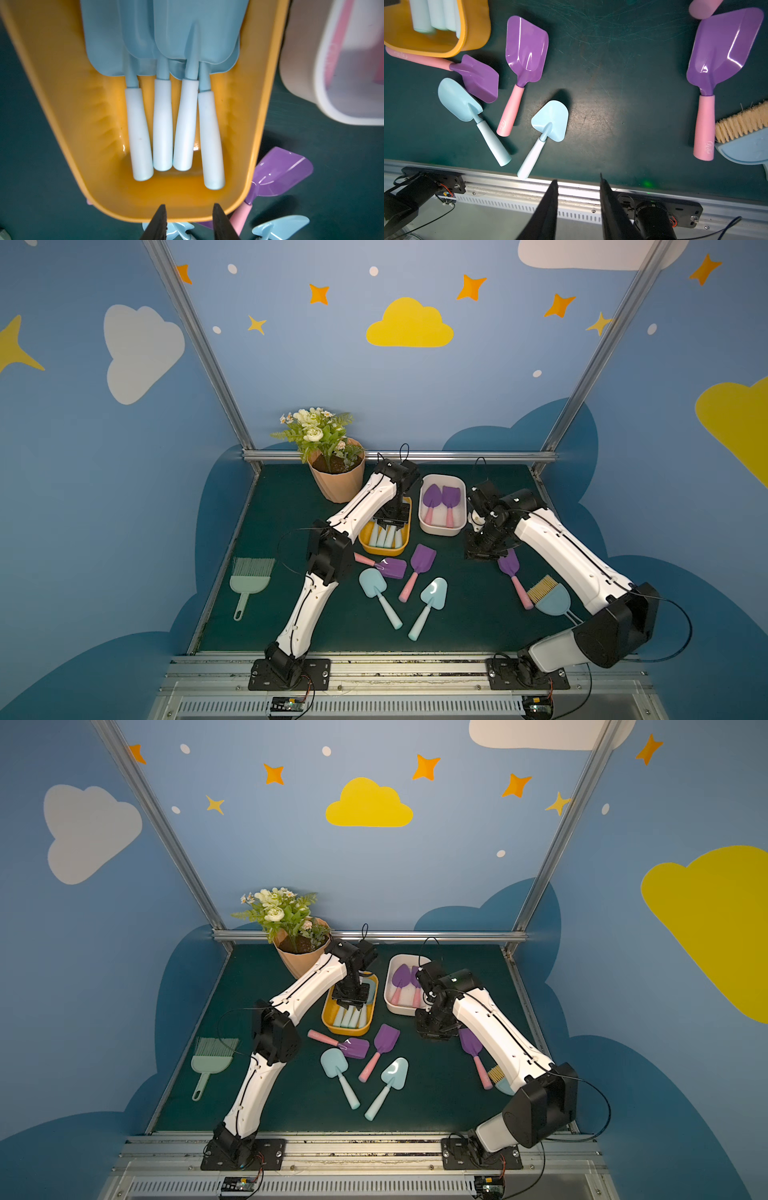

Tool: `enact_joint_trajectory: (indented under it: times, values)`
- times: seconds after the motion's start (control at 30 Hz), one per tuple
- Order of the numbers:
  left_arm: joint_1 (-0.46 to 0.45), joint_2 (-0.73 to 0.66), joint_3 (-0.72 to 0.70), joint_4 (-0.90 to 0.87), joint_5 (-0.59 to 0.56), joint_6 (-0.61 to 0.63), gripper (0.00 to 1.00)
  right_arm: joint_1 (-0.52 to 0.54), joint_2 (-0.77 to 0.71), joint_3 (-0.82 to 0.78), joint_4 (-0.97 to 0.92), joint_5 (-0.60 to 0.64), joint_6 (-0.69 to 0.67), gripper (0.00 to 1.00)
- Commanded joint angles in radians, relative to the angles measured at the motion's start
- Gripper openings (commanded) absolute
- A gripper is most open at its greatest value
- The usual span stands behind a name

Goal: Sort the small shovels by color and place them into the storage box
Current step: Place the shovel in the storage box, then pick up the shovel from the center of the board.

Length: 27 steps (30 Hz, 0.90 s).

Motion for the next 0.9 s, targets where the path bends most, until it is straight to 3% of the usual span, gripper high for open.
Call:
enact_joint_trajectory:
  times: [0.0, 0.23, 0.53, 0.67, 0.87]
  values:
    - [-0.019, -0.128, -0.024, -0.017, -0.062, -0.011, 0.28, -0.014, -0.066, -0.022, -0.031, 0.023, 0.038, 0.36]
    - [-0.059, -0.341, -0.17, -0.006, -0.112, -0.059, 0.29, -0.057, -0.145, -0.104, -0.045, 0.035, 0.087, 0.39]
    - [-0.109, -0.639, -0.596, 0.107, -0.112, -0.177, 0.3, -0.163, -0.189, -0.171, -0.074, 0.053, 0.127, 0.4]
    - [-0.111, -0.764, -0.767, 0.162, -0.101, -0.221, 0.3, -0.263, -0.156, -0.156, -0.058, 0.041, 0.107, 0.4]
    - [-0.109, -0.871, -0.894, 0.193, -0.117, -0.251, 0.3, -0.418, -0.001, -0.055, -0.02, -0.007, 0.064, 0.4]
